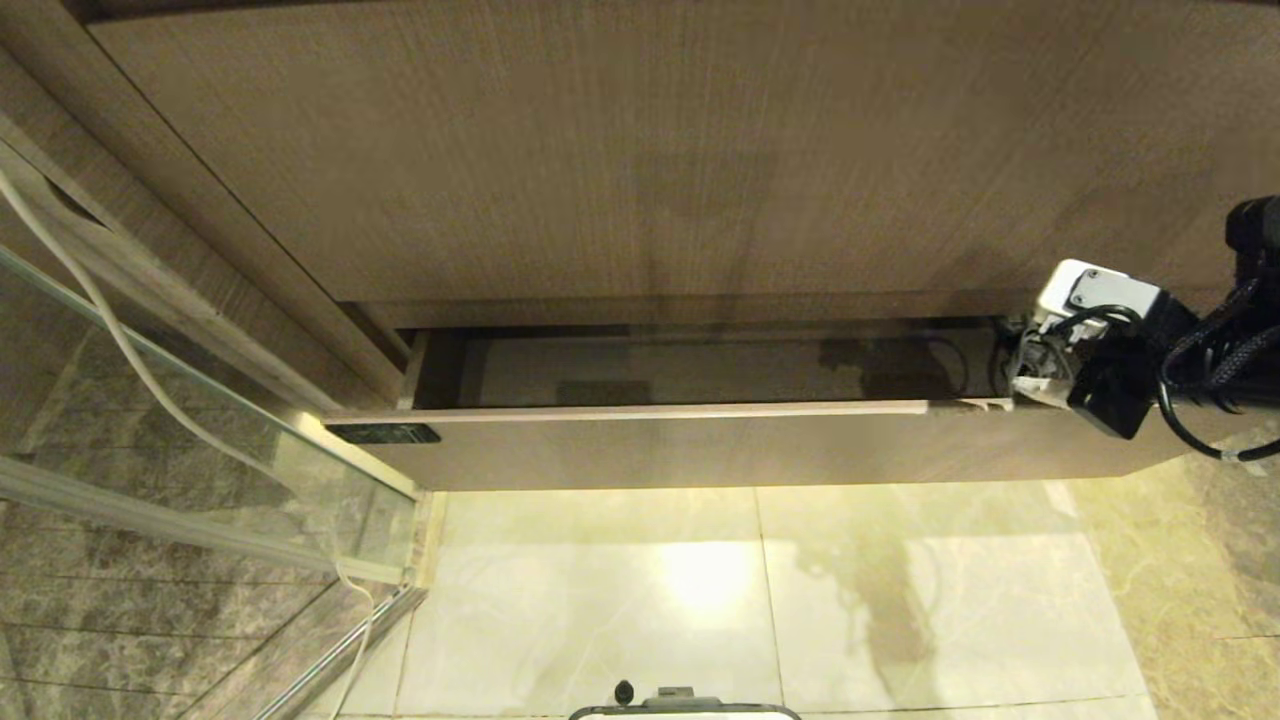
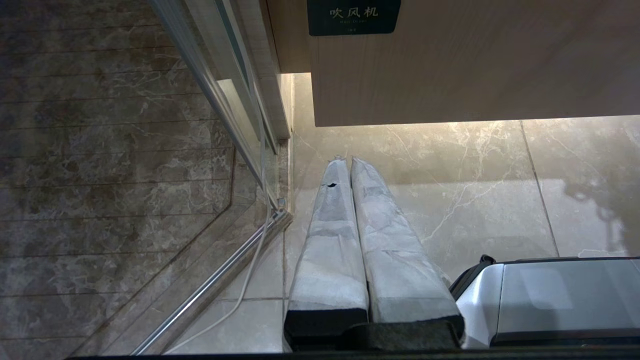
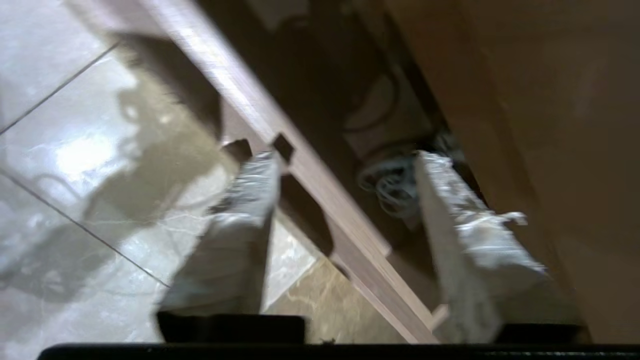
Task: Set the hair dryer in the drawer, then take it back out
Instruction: Pull open the drawer
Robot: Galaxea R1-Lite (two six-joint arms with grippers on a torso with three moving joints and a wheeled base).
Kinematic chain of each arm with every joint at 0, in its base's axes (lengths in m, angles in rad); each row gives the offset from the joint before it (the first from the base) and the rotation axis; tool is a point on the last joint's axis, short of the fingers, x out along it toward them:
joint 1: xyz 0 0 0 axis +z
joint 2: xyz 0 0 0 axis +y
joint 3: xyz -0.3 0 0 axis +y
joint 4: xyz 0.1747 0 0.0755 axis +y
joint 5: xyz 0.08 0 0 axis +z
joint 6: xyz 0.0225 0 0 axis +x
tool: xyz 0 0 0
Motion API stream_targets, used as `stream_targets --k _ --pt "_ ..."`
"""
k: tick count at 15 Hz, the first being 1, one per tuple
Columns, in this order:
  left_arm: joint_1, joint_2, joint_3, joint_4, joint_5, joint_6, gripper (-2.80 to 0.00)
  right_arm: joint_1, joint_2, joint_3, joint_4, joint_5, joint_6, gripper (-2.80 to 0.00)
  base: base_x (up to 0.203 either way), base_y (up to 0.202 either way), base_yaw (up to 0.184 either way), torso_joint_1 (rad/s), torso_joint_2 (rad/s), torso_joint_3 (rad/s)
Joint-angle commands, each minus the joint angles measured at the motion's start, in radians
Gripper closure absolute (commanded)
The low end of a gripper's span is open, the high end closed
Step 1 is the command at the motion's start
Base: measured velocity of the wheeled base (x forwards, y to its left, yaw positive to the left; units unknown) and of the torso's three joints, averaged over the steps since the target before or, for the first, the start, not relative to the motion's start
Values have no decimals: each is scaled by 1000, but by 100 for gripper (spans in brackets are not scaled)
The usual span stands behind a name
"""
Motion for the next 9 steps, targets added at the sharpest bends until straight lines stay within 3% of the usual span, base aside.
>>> stream_targets --k 1,5,9 --pt "0 0 0 0 0 0 0 -8 -57 10 20 -40 49 0 0 0 0 0 0 0" --pt "0 0 1 0 0 1 0 -43 -119 44 127 -65 133 0 0 0 0 0 0 0" --pt "0 0 2 0 0 0 0 -180 -171 88 322 -71 286 0 0 0 0 0 0 0"
